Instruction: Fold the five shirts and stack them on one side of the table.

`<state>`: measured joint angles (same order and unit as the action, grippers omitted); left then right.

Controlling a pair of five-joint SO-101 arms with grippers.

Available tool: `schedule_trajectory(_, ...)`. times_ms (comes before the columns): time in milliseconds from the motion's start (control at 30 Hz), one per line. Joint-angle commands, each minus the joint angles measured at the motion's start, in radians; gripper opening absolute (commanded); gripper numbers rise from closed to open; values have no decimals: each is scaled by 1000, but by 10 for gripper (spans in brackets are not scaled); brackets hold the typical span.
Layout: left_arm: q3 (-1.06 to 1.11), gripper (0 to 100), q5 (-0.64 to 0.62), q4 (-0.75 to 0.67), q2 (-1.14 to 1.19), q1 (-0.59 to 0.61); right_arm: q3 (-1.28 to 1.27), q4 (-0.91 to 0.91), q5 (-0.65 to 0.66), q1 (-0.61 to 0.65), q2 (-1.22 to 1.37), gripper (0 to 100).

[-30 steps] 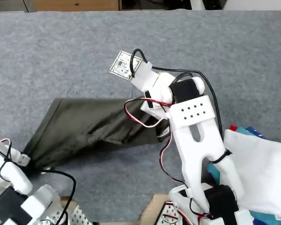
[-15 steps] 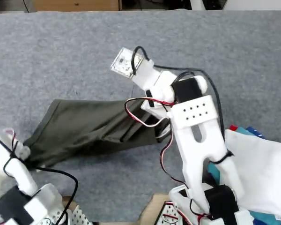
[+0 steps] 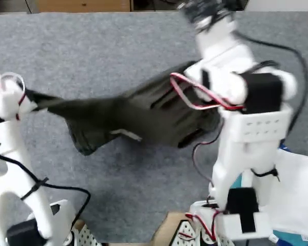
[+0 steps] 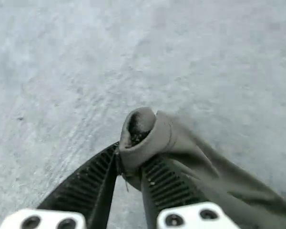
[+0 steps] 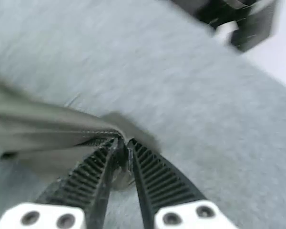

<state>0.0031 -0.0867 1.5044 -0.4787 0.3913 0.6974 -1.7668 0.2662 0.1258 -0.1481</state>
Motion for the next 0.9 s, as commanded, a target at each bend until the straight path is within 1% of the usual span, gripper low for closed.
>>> schedule_trajectory(0, -377, 19, 15, 150, 139, -68, 142, -21, -35, -114, 25, 4)
schedule_trajectory(67, -595, 19, 17, 242, 260, -77, 151, -18, -32, -142, 19, 4)
schedule_trajectory(200, -888, 19, 18, 258, 466, -75, 265, 2, -31, -157, 2, 4)
schedule_trajectory(333, -1115, 19, 17, 253, 489, -98, 470, 87, -31, -157, -19, 4)
schedule_trajectory(467, -1327, 20, 20, 253, 489, -166, 613, 181, -31, -159, -22, 4)
schedule_trajectory(667, -1501, 21, 28, 253, 489, -169, 720, 330, -14, -159, -24, 4)
schedule_trajectory(767, -1524, 21, 110, 256, 478, -167, 756, 413, 32, -159, -24, 4)
schedule_trajectory(867, -1482, 21, 169, 256, 406, -167, 797, 466, 72, -159, -24, 4)
